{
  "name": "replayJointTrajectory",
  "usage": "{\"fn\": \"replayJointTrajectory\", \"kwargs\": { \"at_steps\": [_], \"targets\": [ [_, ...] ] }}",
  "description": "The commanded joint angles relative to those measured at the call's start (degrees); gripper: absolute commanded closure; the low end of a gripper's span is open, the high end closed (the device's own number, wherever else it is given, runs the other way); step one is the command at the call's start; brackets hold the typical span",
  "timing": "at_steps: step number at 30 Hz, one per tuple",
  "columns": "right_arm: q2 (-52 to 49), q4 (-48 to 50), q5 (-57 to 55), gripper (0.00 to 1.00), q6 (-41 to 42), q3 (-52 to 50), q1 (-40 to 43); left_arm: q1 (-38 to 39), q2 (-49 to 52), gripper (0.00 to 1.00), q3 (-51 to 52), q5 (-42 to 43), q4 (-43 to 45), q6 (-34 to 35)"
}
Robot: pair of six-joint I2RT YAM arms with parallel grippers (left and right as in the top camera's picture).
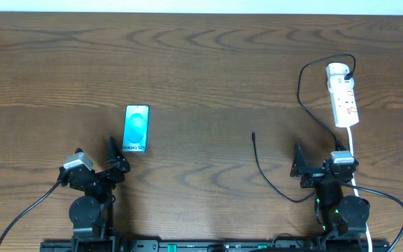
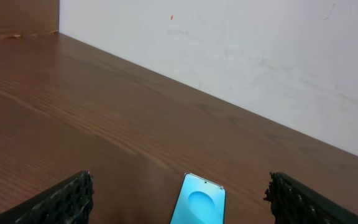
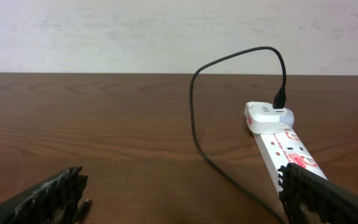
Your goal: Plug charger to phone and switch on socket
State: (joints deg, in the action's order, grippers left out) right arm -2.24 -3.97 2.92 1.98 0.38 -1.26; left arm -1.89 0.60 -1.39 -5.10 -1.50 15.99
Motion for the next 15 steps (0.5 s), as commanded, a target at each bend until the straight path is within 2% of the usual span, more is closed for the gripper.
{"fn": "replayJointTrajectory", "kwargs": {
  "at_steps": [1, 15],
  "targets": [
    [0.4, -0.3, -0.9, 0.01, 0.6, -0.1, -0.5, -0.3, -0.4, 0.10, 1.2, -1.6, -2.1, -1.2],
    [0.4, -0.3, -0.9, 0.01, 0.6, -0.1, -0.5, -0.3, -0.4, 0.10, 1.2, -1.6, -2.1, -1.2]
  ]
}}
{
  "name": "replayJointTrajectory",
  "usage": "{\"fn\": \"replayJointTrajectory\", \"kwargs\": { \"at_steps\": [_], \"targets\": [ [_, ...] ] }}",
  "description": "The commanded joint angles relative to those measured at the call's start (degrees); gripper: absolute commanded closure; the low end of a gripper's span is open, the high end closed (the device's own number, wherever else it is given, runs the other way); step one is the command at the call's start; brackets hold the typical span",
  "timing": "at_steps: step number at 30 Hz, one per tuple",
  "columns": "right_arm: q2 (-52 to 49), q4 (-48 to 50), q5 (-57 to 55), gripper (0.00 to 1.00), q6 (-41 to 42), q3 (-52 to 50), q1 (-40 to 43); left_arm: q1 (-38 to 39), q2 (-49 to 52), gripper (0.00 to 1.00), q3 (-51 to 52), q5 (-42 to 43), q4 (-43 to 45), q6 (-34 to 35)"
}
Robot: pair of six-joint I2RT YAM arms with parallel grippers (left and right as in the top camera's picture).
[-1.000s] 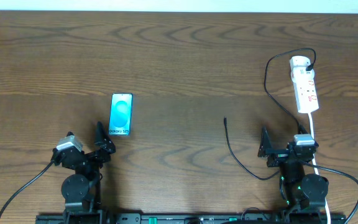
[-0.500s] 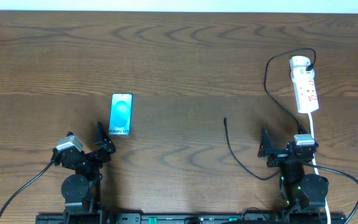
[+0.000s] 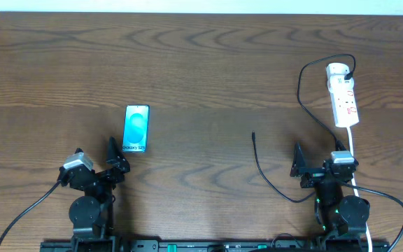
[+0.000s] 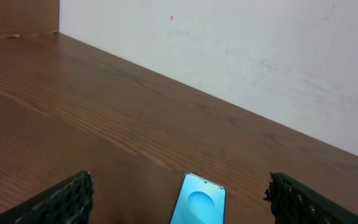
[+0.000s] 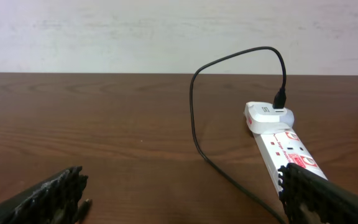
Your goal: Plug charger to phone and switch on socket
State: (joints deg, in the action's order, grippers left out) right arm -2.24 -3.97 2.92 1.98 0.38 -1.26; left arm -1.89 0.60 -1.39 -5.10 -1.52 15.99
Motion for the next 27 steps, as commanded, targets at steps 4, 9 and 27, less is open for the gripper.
{"fn": "replayJointTrajectory", "kwargs": {
  "at_steps": [4, 9, 27],
  "targets": [
    [0.3, -0.3, -0.9, 0.01, 0.6, -0.1, -0.5, -0.3, -0.4, 0.10, 1.2, -1.6, -2.1, -1.2],
    [0.3, -0.3, -0.9, 0.01, 0.6, -0.1, -0.5, -0.3, -0.4, 0.10, 1.2, -1.6, -2.1, -1.2],
    [0.3, -0.3, -0.9, 0.01, 0.6, -0.1, -0.5, -0.3, -0.4, 0.10, -0.6, 3.2, 0.8, -3.8]
  ]
}}
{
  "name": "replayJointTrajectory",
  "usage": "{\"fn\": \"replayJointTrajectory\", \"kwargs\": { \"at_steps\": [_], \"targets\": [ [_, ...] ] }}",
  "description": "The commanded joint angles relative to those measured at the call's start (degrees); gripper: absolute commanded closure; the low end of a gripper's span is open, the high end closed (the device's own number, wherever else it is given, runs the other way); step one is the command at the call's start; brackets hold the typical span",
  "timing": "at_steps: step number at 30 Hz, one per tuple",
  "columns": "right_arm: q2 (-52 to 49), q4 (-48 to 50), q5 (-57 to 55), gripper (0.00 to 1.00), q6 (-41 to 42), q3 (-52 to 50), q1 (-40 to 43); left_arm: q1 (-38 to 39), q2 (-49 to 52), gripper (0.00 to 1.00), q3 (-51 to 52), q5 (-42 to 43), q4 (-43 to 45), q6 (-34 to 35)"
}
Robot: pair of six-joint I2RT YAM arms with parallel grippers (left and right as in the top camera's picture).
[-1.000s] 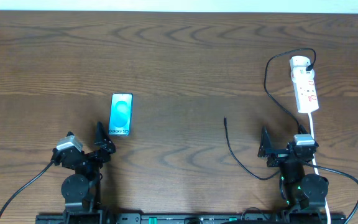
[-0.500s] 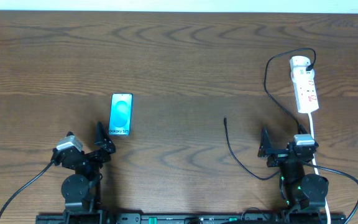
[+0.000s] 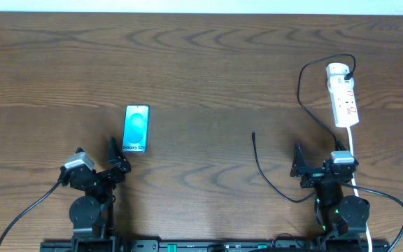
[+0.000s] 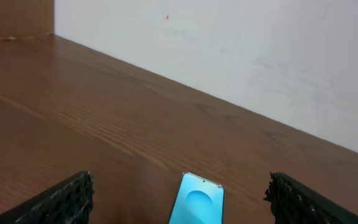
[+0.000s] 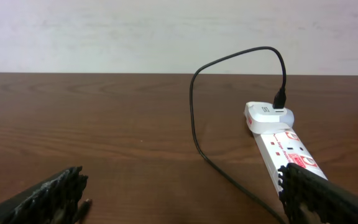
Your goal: Plug charger to phone and switch on socket
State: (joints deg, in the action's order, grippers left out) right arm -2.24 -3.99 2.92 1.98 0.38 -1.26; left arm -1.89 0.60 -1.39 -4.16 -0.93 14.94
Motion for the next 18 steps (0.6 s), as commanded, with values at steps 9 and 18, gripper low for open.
{"fn": "replayJointTrajectory", "kwargs": {
  "at_steps": [9, 18],
  "targets": [
    [0.3, -0.3, -0.9, 0.01, 0.6, -0.1, -0.5, -0.3, 4.9, 0.10, -9.6, 2.3, 0.1, -8.0],
    [0.3, -0.3, -0.9, 0.01, 0.6, -0.1, -0.5, -0.3, 31.7, 0.10, -31.6, 7.1, -3.5, -10.6]
  ]
}}
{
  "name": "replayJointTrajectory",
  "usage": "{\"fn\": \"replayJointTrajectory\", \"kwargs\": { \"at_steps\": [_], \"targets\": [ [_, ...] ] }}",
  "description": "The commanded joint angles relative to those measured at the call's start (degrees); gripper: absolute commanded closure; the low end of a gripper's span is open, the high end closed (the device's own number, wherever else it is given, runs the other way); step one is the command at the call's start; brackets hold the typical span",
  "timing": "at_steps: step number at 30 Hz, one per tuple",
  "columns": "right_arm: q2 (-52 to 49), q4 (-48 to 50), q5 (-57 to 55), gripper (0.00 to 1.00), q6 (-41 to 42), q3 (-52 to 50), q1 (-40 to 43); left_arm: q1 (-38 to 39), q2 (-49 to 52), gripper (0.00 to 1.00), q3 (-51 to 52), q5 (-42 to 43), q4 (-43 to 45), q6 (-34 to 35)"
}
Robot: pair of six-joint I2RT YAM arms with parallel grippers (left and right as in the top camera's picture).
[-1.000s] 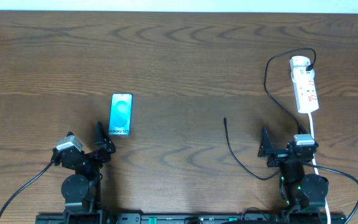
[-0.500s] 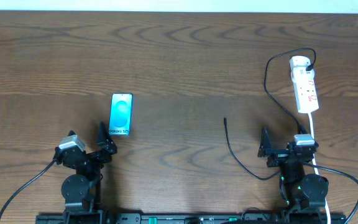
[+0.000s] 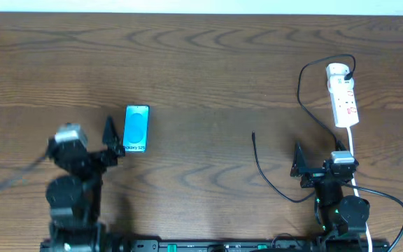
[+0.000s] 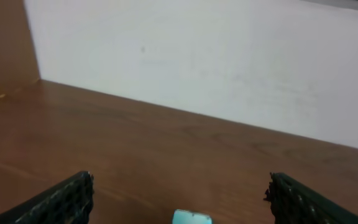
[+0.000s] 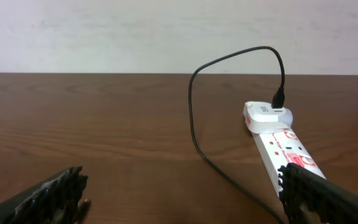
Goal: Plug charger to phone and switch on socket
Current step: 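Move the left gripper forward over the Galaxy S25 phone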
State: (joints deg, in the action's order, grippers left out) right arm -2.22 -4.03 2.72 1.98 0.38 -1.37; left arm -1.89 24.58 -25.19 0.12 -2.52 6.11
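Note:
The phone [image 3: 136, 128] lies face up with a blue screen, left of the table's centre; only its top edge [image 4: 191, 218] shows in the left wrist view. My left gripper [image 3: 93, 143] is open just left of the phone, one finger [image 3: 110, 131] next to its left edge, nothing held. The white power strip [image 3: 344, 98] lies at far right with the charger [image 5: 267, 115] plugged into its far end. The black cable [image 3: 301, 94] loops down to a free plug end [image 3: 253, 135]. My right gripper [image 3: 320, 168] is open near the front edge, empty.
The wooden table [image 3: 208, 63] meets a white wall [image 5: 135, 31] at its far side. The strip's white lead [image 3: 354, 157] runs down past my right arm. The black cable curves across the table between the plug end and my right gripper.
My left arm has moved away from the front edge toward the phone and stands beside its left edge. The phone has slid to the bottom edge of the left wrist view. The right arm is unchanged.
Both arms sat open at the front edge, with the phone ahead of the left gripper and the strip ahead of the right. The left wrist view shifted slightly 0.6 s ago. Now the left gripper is alongside the phone; phone, cable and strip lie as before.

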Motion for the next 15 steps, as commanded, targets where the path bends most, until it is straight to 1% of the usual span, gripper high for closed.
{"fn": "replayJointTrajectory", "kwargs": {
  "at_steps": [1, 4, 8, 9, 15],
  "targets": [
    [0.3, -0.2, -0.7, 0.01, 0.6, -0.1, -0.3, -0.3, 11.5, 0.10, -11.6, 4.3, -4.2, -2.5],
    [0.3, -0.2, -0.7, 0.01, 0.6, -0.1, -0.3, -0.3, 22.2, 0.10, -23.4, 6.6, -12.5, -3.7],
    [0.3, -0.2, -0.7, 0.01, 0.6, -0.1, -0.3, -0.3, 34.9, 0.10, -39.3, 7.0, -25.2, -6.6],
    [0.3, -0.2, -0.7, 0.01, 0.6, -0.1, -0.3, -0.3, 40.9, 0.10, -47.5, 7.0, -31.8, -7.7],
    [0.3, -0.2, -0.7, 0.01, 0.6, -0.1, -0.3, -0.3, 54.9, 0.10, -68.1, 7.0, -50.9, -8.0]
  ]
}}
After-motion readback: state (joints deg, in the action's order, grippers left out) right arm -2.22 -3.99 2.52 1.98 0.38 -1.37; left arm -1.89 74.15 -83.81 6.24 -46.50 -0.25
